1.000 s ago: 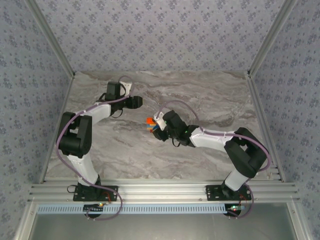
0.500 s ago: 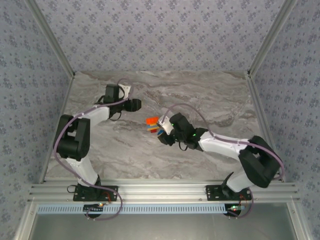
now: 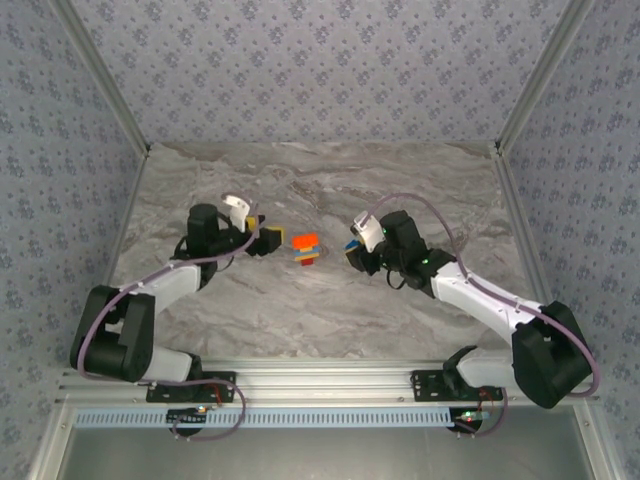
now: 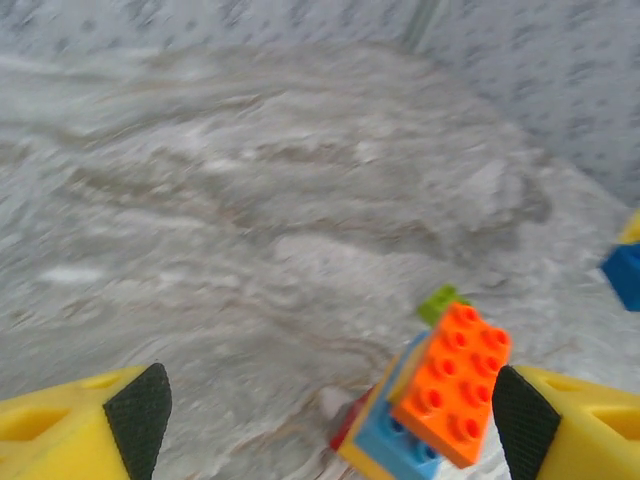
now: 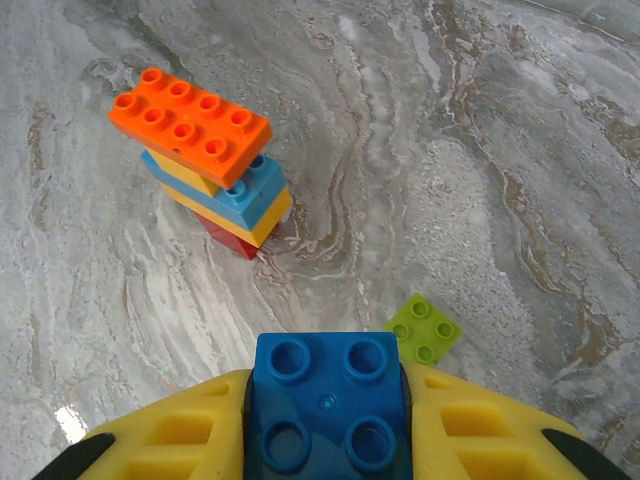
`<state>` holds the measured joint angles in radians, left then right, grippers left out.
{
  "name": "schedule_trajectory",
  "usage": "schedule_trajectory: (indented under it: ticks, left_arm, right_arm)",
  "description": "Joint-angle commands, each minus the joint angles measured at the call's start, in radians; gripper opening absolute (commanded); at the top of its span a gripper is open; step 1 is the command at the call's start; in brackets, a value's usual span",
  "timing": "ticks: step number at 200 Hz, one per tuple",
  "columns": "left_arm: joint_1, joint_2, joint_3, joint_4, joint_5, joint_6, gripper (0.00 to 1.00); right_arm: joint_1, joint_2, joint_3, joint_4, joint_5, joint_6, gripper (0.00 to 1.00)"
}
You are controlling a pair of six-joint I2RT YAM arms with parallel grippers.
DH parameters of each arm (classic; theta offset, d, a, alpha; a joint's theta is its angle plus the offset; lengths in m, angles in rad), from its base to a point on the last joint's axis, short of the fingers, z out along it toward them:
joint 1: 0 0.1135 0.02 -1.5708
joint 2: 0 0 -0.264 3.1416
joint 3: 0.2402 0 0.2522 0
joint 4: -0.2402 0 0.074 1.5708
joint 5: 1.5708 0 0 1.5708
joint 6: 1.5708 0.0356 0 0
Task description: Assemble a carrot with lego
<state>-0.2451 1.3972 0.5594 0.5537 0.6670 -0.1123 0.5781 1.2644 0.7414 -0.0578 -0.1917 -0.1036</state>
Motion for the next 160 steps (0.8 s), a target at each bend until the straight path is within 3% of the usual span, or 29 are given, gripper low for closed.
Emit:
schedule_trajectory:
  ticks: [1,28,50,81,160]
  left_arm:
    - [-0.031,0.03,-0.166,0.402,0.11,0.04,0.88]
    - [-0.136,0.044,-0.133,0.236,-0.019,0.249,0.87]
    - [-0.175,0.117,-0.157,0.404,-0.051,0.236,0.86]
    - [-0.193,0.163,-0.131,0.408,-0.16,0.28,0.86]
    - [-0.194,0.259,-0.035,0.387,-0.141,0.33,0.91]
  right_arm:
    - [-0.031,-0.026,0.03,-0.031,-0.049,-0.023,0.22]
    - [-0.071,-0.031,0.021,-0.011,-0.088,-0.01,0.22]
    - [-0.087,-0.031,0.018,-0.004,-0.099,-0.007,0.22]
    - [-0.099,-0.046,0.002,0.002,-0.109,-0.002,0.22]
    - [-0.108,-0.042,0.001,0.007,-0.121,0.004,0.22]
